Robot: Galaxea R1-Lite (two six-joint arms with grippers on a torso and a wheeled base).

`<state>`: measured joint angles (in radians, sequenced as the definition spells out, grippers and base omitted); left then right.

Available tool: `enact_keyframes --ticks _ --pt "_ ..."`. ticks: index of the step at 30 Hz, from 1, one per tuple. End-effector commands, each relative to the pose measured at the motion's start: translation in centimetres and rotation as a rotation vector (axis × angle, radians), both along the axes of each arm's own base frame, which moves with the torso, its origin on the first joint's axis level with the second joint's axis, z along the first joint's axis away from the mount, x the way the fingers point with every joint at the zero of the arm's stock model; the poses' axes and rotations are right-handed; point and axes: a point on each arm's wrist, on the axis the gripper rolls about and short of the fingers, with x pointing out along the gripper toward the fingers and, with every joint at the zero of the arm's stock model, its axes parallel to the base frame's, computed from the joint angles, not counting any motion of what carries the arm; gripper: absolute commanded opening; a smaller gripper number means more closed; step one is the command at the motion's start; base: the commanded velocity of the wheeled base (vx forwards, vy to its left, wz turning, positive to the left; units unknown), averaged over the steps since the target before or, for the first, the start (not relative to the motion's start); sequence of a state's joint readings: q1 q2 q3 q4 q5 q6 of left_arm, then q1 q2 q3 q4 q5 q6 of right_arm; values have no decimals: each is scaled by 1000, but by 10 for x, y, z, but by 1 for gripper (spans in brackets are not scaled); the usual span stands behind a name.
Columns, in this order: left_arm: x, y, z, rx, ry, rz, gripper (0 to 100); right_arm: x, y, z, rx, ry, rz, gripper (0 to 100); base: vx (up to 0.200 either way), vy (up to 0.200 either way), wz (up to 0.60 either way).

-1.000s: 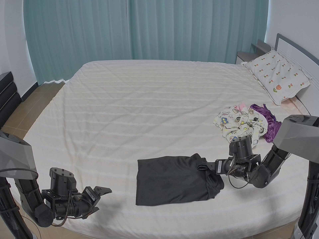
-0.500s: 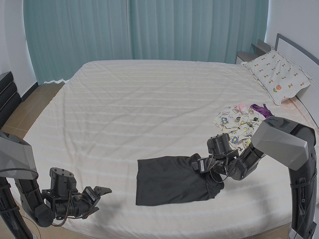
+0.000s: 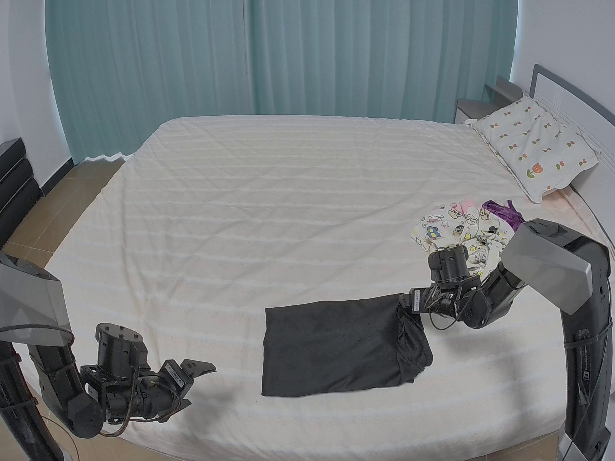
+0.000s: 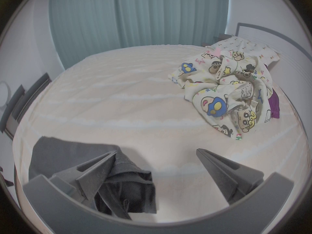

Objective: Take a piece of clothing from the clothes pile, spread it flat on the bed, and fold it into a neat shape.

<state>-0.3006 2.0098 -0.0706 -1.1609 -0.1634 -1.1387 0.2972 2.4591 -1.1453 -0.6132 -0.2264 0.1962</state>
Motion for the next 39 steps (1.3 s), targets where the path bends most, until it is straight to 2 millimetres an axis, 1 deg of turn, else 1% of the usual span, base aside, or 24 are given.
enact_keyframes --ticks 1,5,7,9,10,12,14,16,18,19,22,26,30,33,36,39 --pt "0 0 0 1 1 0 100 12 -21 7 33 -27 -60 100 0 0 0" --pt "0 0 0 0 1 1 100 17 -40 1 37 -22 -107 100 0 0 0" --pt "0 0 0 0 1 1 100 17 -43 4 56 -27 -121 100 0 0 0" --pt "0 0 0 1 1 0 100 17 -46 10 83 -38 -140 100 0 0 0" --pt "0 0 0 1 1 0 100 15 -46 20 112 -52 -151 100 0 0 0" --pt "0 0 0 1 1 0 100 11 -43 27 154 -53 -144 100 0 0 0" --pt "0 0 0 0 1 -1 100 -1 -42 30 181 -22 -120 100 0 0 0" --pt "0 0 0 1 1 0 100 -19 -37 29 197 28 -74 100 0 0 0" --pt "0 0 0 1 1 0 100 -36 -35 24 215 88 -29 100 0 0 0" --pt "0 0 0 0 1 -1 100 -38 -35 24 218 98 -23 100 0 0 0" --pt "0 0 0 1 1 0 100 -66 -27 14 235 194 32 100 0 0 0" --pt "0 0 0 1 1 0 100 -88 -20 8 245 242 80 100 0 0 0" --pt "0 0 0 2 2 0 100 -103 -18 3 250 286 106 100 0 0 0" --pt "0 0 0 1 -1 0 100 -110 -18 2 276 314 112 100 0 0 0" --pt "0 0 0 1 1 0 100 -113 -15 3 312 330 111 100 0 0 0" --pt "0 0 0 1 1 0 100 -112 -14 0 328 341 95 100 0 0 0"
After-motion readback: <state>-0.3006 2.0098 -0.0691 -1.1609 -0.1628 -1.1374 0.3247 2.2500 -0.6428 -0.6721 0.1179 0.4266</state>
